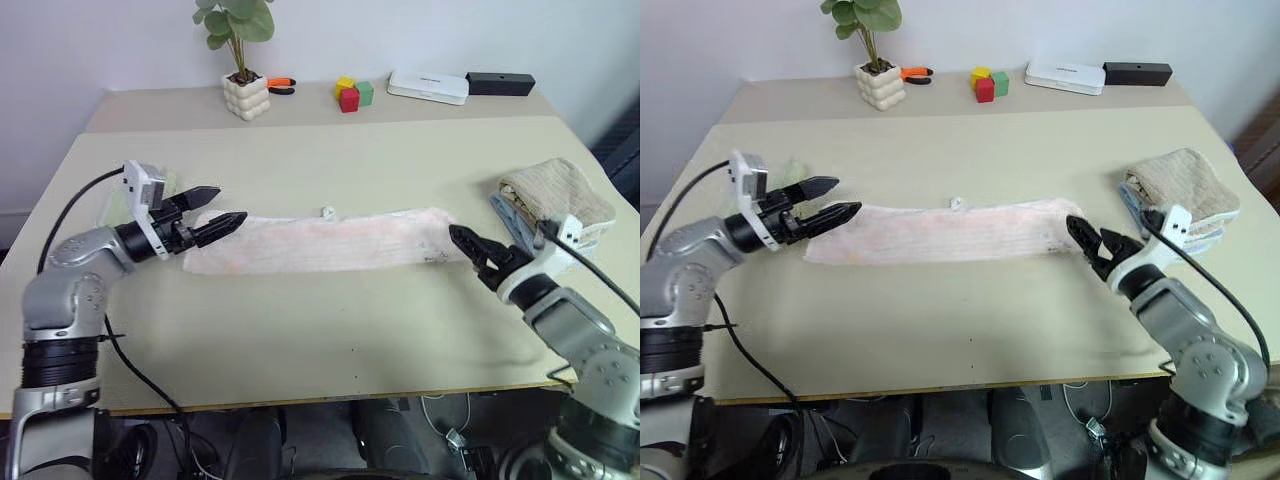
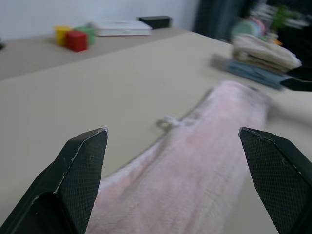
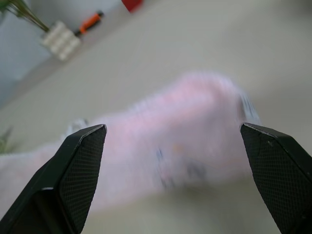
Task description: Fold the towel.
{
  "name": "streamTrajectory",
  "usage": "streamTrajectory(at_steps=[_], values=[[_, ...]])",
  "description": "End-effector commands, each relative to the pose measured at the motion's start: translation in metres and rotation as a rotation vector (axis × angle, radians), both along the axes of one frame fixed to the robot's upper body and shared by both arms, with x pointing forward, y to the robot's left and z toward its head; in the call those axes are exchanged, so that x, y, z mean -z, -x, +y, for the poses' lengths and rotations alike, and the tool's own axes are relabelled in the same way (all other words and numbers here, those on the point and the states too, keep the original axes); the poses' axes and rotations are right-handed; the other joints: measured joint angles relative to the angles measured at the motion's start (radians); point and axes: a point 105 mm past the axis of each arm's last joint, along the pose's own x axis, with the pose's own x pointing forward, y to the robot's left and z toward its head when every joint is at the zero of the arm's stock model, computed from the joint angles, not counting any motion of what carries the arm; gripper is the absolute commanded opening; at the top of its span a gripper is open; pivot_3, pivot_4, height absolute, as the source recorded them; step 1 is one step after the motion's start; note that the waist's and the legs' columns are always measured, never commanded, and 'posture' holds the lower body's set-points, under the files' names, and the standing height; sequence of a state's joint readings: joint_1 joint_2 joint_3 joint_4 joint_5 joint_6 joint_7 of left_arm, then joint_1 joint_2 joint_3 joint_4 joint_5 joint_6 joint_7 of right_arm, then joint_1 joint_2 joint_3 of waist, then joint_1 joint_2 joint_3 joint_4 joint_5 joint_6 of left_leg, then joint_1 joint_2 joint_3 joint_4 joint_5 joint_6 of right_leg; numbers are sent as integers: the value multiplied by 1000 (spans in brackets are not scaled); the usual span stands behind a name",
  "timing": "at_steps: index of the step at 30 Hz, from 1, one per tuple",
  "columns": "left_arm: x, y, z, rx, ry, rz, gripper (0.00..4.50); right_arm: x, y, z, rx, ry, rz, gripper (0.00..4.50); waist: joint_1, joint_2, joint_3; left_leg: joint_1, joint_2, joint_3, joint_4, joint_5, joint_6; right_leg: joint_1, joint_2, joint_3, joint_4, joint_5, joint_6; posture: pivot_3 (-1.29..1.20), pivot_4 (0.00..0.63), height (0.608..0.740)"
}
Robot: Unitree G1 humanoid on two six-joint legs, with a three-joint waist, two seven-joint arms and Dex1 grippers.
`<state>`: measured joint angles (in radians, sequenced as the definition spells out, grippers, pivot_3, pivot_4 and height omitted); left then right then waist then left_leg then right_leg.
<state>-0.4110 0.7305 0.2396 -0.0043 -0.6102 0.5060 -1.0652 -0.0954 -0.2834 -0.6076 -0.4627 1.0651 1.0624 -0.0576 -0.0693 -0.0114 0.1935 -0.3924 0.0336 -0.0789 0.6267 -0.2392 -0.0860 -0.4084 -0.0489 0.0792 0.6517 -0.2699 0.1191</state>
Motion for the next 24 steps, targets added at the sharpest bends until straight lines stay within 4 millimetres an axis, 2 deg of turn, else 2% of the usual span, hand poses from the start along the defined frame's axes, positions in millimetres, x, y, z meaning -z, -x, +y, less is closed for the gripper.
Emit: streamTrajectory(at_steps=[1,3,6,14,18,21,24], values=[[-10,15,-2,98,-99,-108,4411,-1,4,4,58,-41,-4,4462,-1,0,0,0,0,0,0,0,0,0,0,0,0,0,0,0,150,740],[-12,16,-2,108,-123,-133,4411,9,3,7,92,-80,34,4462,1,0,0,0,1,0,0,0,0,0,1,0,0,-1,-1,0,150,740],[-11,19,-4,129,-140,-140,4411,14,-1,12,124,-134,52,4462,2,0,0,-1,1,0,0,0,0,0,1,0,-2,-1,-1,0,150,740],[-3,26,-10,117,-102,-91,4411,27,-24,11,227,-236,98,4462,0,0,0,0,2,1,-1,0,0,0,1,0,-2,-1,-1,0,150,740],[1,31,-10,91,-86,-75,4411,38,-34,22,253,-311,139,4462,-1,-2,-1,0,2,1,-1,0,1,0,2,0,-2,-1,-1,0,150,740],[2,33,-10,82,-85,-70,4500,41,-39,25,268,-346,154,3693,-2,-3,-2,0,2,1,-1,0,1,0,2,0,-2,-1,-2,0,150,740],[2,34,-10,77,-78,-64,4500,41,-44,22,294,-381,151,2256,-4,-3,-2,0,3,1,-1,-1,1,0,2,0,-2,-1,-2,0,150,740]])
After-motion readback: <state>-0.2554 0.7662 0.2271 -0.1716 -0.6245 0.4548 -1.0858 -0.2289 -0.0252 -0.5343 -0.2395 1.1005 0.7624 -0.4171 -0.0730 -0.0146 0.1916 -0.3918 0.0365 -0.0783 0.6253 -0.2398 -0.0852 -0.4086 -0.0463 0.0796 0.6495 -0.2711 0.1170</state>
